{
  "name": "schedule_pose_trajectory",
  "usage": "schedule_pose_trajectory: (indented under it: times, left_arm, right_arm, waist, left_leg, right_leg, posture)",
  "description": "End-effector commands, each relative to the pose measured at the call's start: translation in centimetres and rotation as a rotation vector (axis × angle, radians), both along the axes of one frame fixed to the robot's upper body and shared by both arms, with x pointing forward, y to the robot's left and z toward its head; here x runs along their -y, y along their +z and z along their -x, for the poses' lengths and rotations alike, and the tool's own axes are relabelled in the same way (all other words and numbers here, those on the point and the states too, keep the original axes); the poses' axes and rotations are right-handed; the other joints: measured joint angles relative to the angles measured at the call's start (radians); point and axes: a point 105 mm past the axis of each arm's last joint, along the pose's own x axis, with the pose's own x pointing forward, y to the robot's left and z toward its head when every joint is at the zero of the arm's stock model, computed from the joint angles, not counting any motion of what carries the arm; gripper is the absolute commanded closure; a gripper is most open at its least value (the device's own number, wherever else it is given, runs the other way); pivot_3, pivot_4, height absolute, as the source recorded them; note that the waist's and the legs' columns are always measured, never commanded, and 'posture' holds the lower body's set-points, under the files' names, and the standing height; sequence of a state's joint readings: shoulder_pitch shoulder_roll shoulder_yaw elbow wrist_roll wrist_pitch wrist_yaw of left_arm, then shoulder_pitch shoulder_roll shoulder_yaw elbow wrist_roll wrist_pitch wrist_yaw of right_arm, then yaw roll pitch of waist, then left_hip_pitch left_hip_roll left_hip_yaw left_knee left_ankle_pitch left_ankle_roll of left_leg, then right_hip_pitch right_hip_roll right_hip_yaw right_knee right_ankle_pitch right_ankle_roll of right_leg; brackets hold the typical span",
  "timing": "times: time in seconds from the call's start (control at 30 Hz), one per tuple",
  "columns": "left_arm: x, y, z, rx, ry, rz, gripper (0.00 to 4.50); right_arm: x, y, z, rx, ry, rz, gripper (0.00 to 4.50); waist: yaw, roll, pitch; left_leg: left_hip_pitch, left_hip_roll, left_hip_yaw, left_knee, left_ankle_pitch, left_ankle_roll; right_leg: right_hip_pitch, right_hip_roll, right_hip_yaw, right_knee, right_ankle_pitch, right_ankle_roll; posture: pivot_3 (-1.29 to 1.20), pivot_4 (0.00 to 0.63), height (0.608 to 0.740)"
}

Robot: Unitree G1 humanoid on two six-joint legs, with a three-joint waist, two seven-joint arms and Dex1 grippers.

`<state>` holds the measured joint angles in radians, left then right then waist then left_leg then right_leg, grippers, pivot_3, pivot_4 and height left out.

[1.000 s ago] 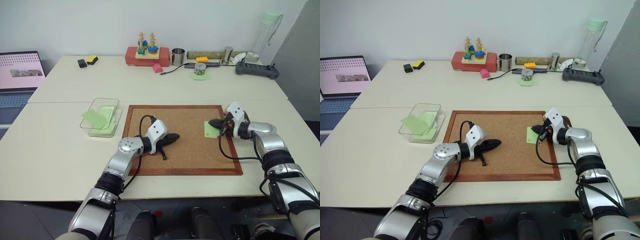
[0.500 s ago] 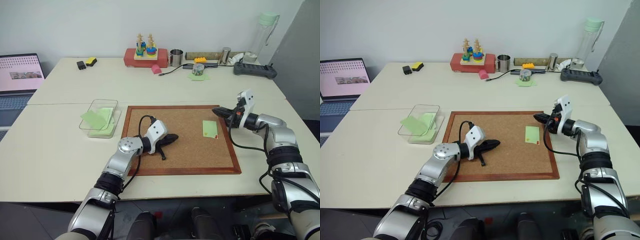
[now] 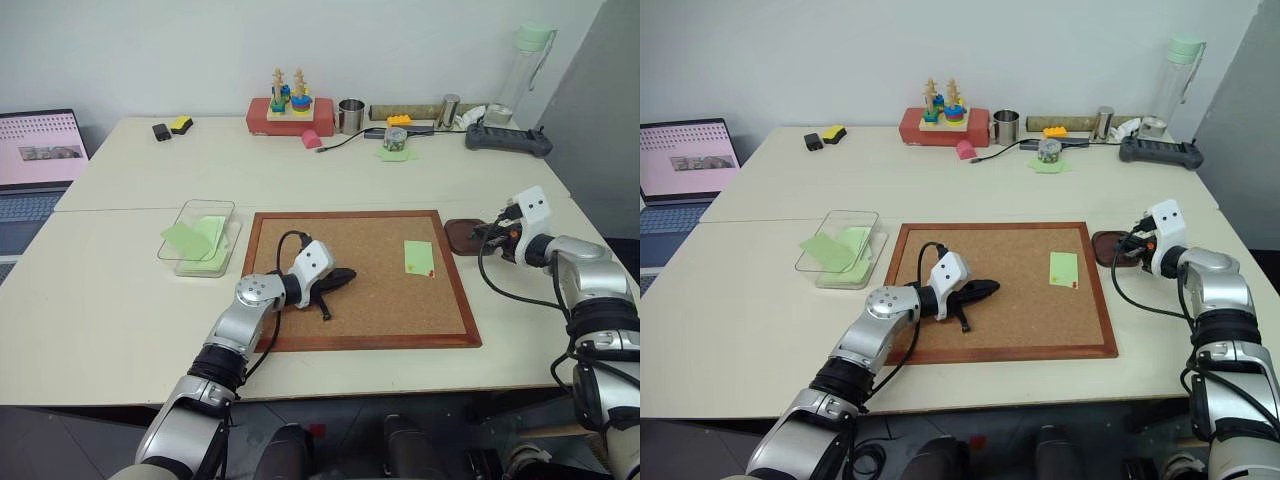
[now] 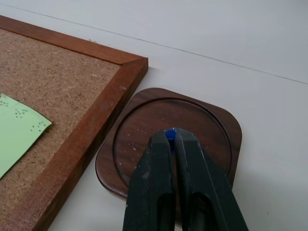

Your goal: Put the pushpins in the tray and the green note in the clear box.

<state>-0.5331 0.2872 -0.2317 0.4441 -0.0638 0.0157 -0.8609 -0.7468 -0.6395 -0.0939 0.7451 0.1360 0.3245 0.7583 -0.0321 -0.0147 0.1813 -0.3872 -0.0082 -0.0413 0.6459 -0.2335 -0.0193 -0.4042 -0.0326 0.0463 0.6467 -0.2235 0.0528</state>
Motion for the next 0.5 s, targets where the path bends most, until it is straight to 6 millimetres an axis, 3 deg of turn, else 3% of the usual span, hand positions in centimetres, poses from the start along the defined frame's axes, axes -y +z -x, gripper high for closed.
schedule_pose_trajectory:
  times: [0.03, 0.33, 0.5]
  left_arm:
    - [-0.5, -2.6, 0.5, -0.071, 0.011, -0.073, 4.50]
    - [-0.5, -2.6, 0.4, -0.065, 0.014, -0.076, 4.50]
    - [-0.5, -2.7, 0.4, -0.064, 0.014, -0.077, 4.50]
  right_arm:
    - [0.5, 0.6, -0.3, 0.021, -0.032, 0.010, 3.83]
    - [0.6, 1.3, -0.5, 0.045, -0.036, -0.029, 1.96]
    - [0.0, 3.2, -0.2, 0.107, 0.029, -0.041, 1.02]
  waist:
    - [0.000, 0.000, 0.000]
    - [0.000, 0.000, 0.000]
    - [0.000, 0.000, 0.000]
  left_leg:
    - [0.000, 0.000, 0.000, 0.000, 0.000, 0.000]
    - [0.000, 0.000, 0.000, 0.000, 0.000, 0.000]
    - [0.001, 0.000, 0.000, 0.000, 0.000, 0.000]
  right_leg:
    - [0.000, 0.000, 0.000, 0.000, 0.000, 0.000]
    - [0.000, 0.000, 0.000, 0.000, 0.000, 0.000]
    - [0.000, 0.000, 0.000, 0.000, 0.000, 0.001]
  posture:
    - [0.00, 0.150, 0.740]
    - [0.00, 0.150, 0.740]
    - [0.00, 0.150, 0.740]
